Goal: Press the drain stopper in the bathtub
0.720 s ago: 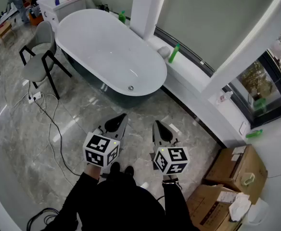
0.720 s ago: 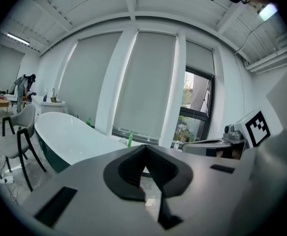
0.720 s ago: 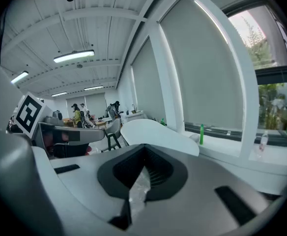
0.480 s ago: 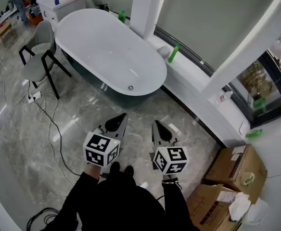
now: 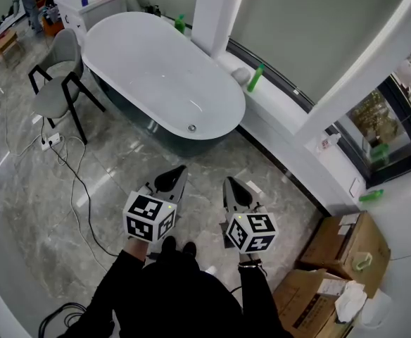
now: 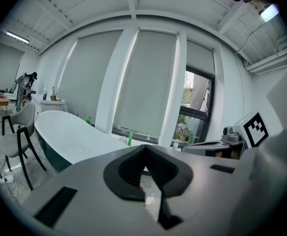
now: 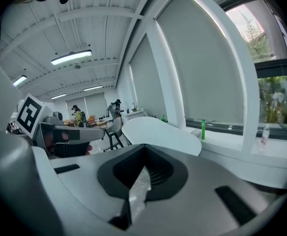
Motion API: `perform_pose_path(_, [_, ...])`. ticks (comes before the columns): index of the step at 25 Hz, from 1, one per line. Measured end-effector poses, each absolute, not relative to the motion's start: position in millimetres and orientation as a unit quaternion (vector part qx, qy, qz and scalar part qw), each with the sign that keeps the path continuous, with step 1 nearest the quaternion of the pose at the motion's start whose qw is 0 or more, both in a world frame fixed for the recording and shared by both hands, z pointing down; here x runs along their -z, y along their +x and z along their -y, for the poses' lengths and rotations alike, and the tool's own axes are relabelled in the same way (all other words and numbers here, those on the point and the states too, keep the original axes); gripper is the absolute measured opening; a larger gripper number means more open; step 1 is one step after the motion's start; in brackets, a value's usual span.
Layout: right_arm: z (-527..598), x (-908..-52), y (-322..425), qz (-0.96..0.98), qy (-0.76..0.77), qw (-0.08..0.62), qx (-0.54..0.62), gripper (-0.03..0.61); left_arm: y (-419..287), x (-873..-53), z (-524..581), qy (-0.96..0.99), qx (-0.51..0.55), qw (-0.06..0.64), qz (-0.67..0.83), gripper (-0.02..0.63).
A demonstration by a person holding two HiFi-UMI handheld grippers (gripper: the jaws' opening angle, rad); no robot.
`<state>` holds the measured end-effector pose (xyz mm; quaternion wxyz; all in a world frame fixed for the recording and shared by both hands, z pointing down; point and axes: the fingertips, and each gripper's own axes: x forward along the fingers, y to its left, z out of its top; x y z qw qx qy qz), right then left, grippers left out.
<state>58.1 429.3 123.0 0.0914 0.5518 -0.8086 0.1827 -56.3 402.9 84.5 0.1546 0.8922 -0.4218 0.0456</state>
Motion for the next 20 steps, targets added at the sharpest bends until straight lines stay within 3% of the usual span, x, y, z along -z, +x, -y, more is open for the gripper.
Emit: perform_pose_path(20, [-395,-124,36,0.793,0.573,0.102,-0.18,-0.002,-89,-89,-367,0.898,-0.038,0.149,0.412,0.005])
